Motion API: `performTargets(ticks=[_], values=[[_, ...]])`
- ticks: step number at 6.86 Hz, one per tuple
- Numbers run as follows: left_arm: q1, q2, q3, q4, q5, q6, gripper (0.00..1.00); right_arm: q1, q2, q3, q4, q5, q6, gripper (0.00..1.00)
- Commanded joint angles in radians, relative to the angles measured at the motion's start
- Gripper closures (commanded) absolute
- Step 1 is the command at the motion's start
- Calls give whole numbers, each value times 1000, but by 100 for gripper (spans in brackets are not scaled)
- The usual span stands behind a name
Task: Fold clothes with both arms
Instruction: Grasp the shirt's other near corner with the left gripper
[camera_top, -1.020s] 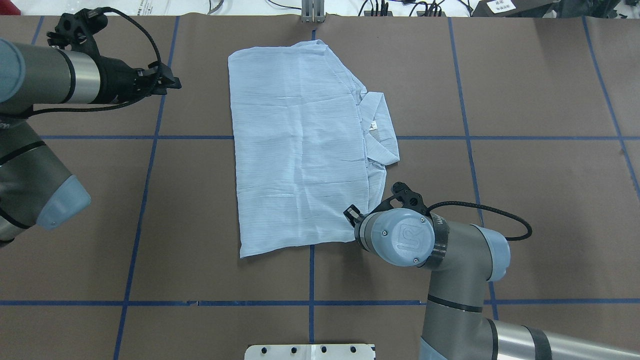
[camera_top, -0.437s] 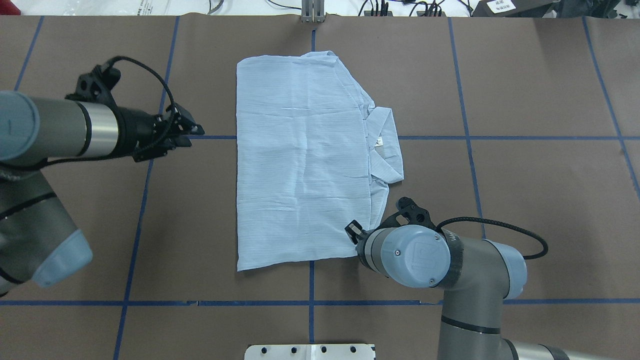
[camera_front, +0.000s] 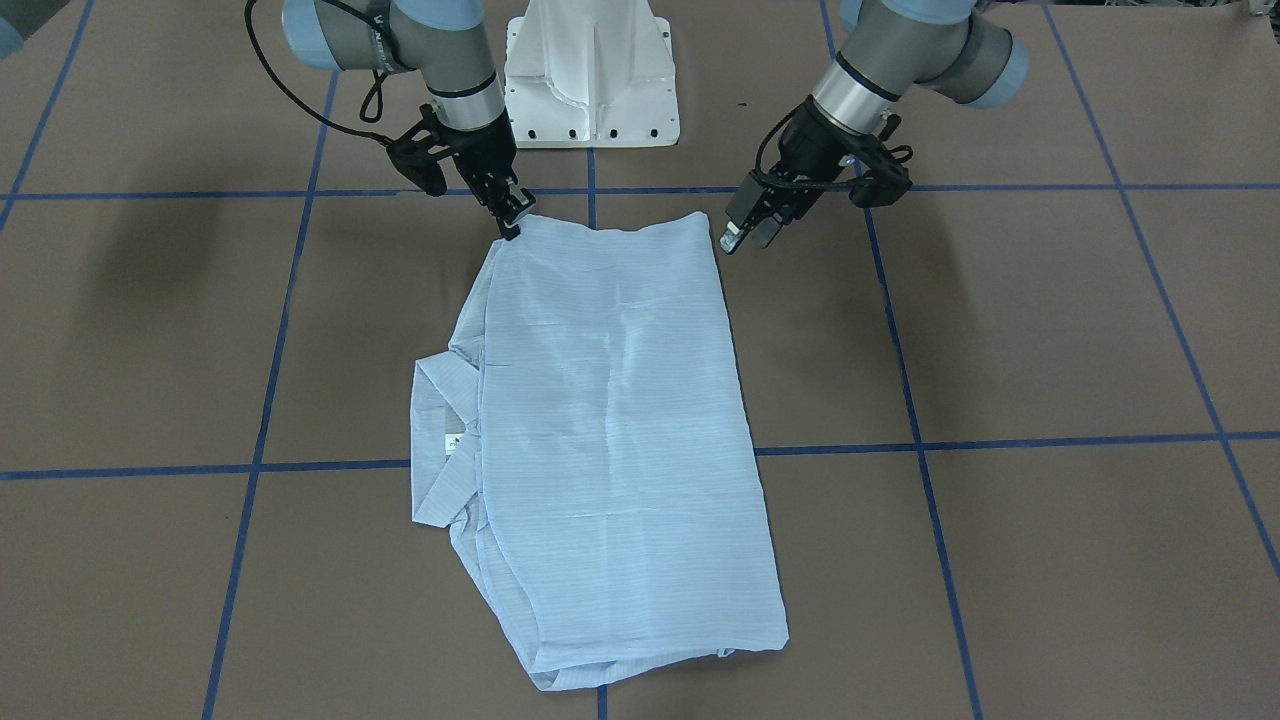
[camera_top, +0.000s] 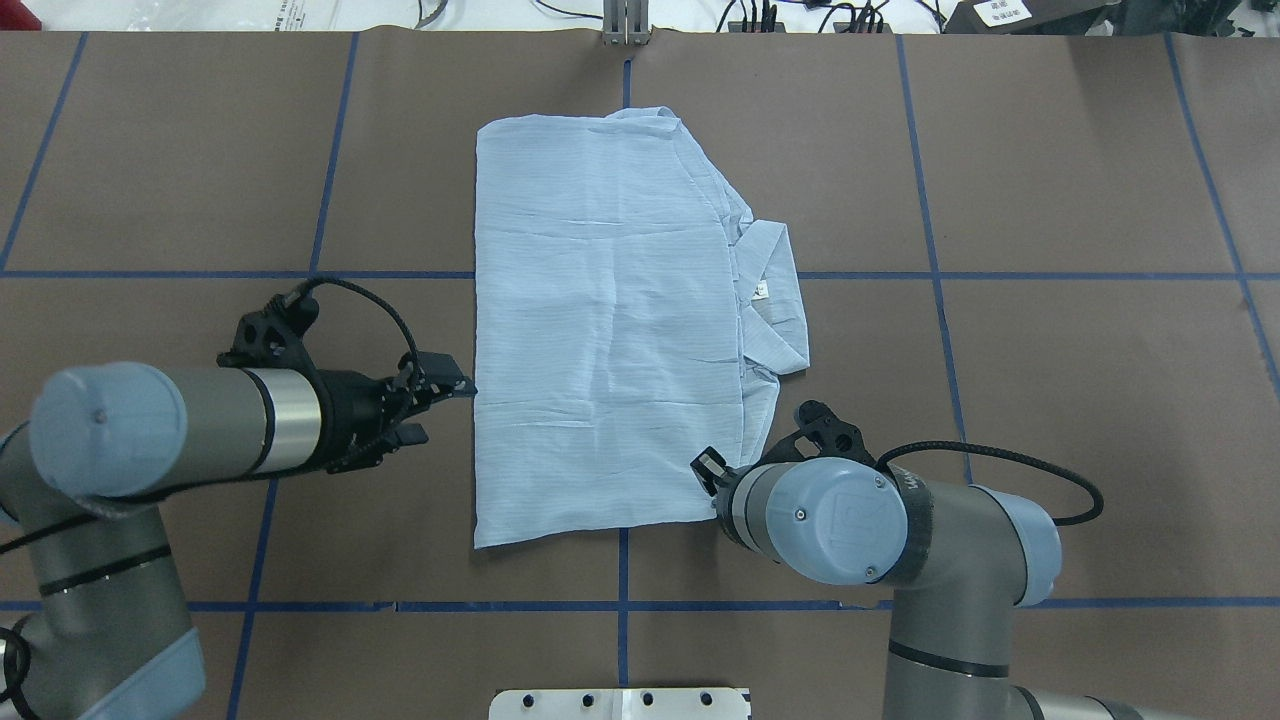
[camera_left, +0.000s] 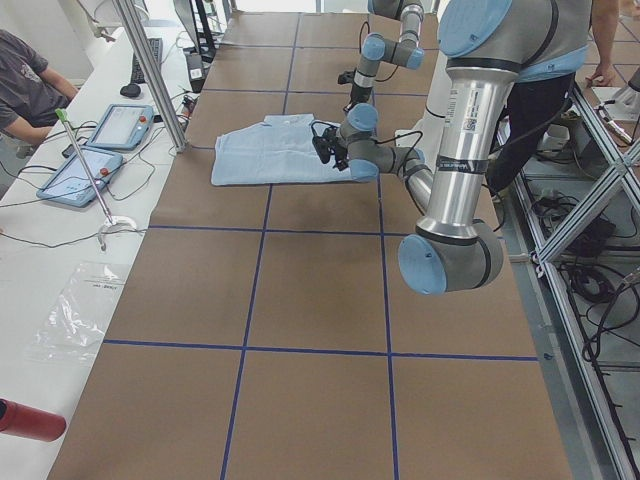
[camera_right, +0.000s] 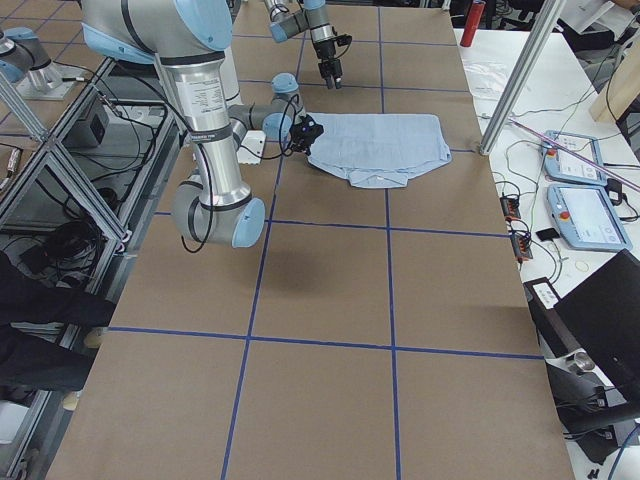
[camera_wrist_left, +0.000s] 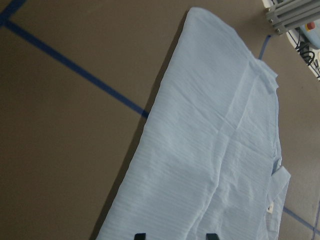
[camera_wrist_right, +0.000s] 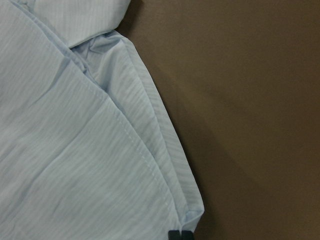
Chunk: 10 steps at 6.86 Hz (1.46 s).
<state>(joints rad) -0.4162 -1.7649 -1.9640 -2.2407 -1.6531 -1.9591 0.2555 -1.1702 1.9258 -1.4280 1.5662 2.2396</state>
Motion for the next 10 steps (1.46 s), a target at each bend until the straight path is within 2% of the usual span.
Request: performTargets(ticks=[1,2,3,5,6,9,10], values=[[144,1,11,75,125,-52,1,-1,-6,5,0,0,0,100],[205,-5,35,76,159,-70,1,-1,-14,5,0,0,0,100],[220,-10,46,76,159,-72,1,-1,-14,7,0,0,0,100],[221,-30,59,76,161,-90,28,-2,-14,9,0,0,0,100],[223,-31,65,76,161,-95,36,-2,-16,9,0,0,0,100],[224,-36,79,76,161,-95,39,-2,-14,9,0,0,0,100],[224,-39,79,78,161,-95,45,-2,-14,9,0,0,0,100]])
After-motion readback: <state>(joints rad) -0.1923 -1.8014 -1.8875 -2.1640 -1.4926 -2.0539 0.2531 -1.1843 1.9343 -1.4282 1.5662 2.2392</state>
